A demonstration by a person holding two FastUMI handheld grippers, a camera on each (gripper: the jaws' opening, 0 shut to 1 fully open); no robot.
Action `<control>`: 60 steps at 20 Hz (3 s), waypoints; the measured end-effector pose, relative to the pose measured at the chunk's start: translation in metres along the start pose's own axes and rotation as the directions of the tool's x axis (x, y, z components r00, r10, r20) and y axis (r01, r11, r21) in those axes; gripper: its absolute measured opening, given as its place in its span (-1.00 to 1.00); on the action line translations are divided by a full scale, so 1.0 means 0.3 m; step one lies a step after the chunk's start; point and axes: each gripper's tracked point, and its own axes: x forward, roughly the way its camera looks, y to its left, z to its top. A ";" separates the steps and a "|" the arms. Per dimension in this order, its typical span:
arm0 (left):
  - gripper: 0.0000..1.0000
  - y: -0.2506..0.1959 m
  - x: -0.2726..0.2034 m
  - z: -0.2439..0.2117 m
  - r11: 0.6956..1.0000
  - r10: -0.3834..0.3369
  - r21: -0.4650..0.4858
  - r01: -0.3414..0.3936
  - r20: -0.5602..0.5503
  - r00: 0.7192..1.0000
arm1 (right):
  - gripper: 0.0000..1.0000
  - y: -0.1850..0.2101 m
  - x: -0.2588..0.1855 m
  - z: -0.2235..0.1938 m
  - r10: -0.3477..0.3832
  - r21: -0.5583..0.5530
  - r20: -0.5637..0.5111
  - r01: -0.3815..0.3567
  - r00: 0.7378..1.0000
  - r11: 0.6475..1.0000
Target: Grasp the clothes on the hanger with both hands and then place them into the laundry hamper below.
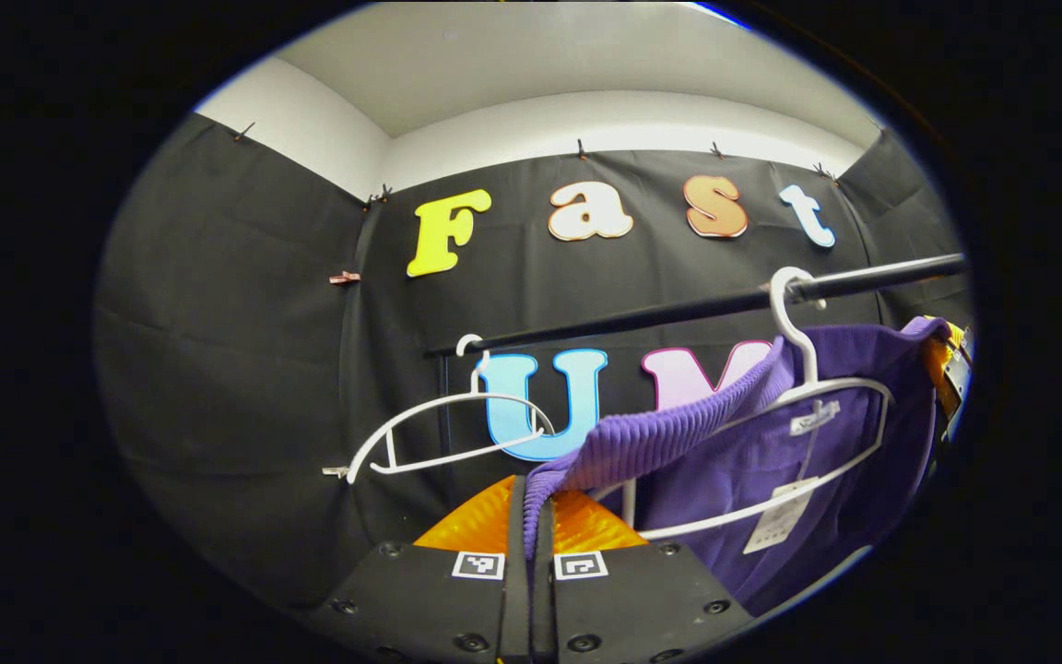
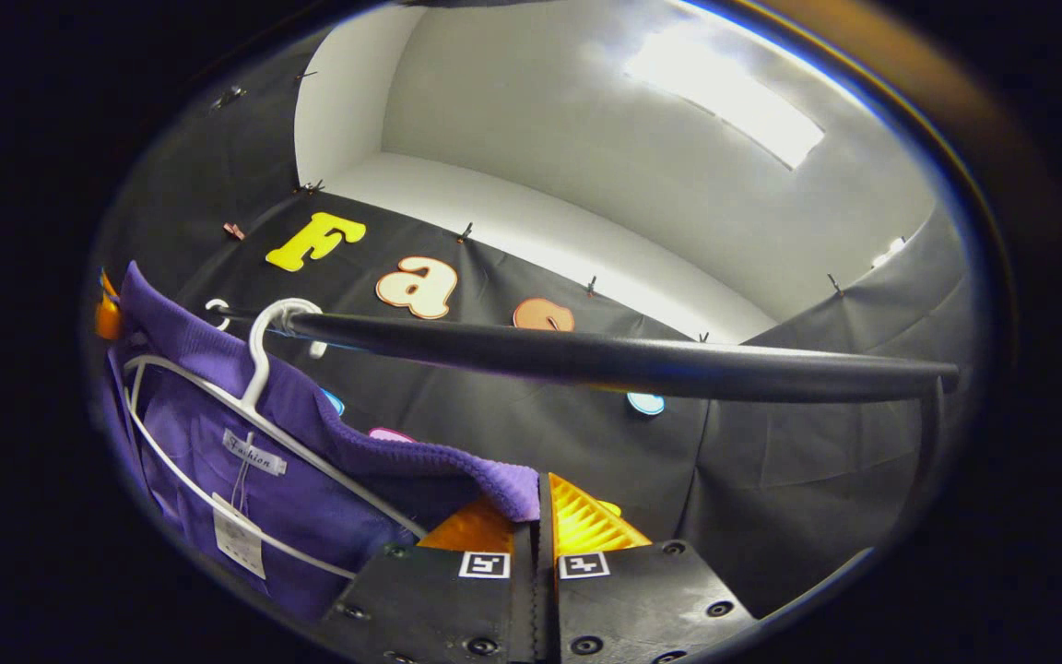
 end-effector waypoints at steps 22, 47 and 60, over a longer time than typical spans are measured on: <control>-0.87 0.020 0.225 -0.145 0.998 -0.053 0.019 0.055 -0.113 0.992 | -0.90 0.100 0.087 -0.431 0.012 -0.049 -0.154 -0.020 0.988 0.999; -0.89 0.064 0.144 -0.286 0.994 -0.094 0.038 0.102 -0.170 0.981 | -0.91 0.271 -0.207 -0.591 0.222 0.134 -0.295 -0.190 0.929 0.973; -0.88 -0.082 -0.185 -0.386 0.974 -0.225 -0.075 0.212 -0.266 0.938 | -0.91 0.428 -0.464 -0.260 0.416 0.367 -0.322 -0.293 0.850 0.883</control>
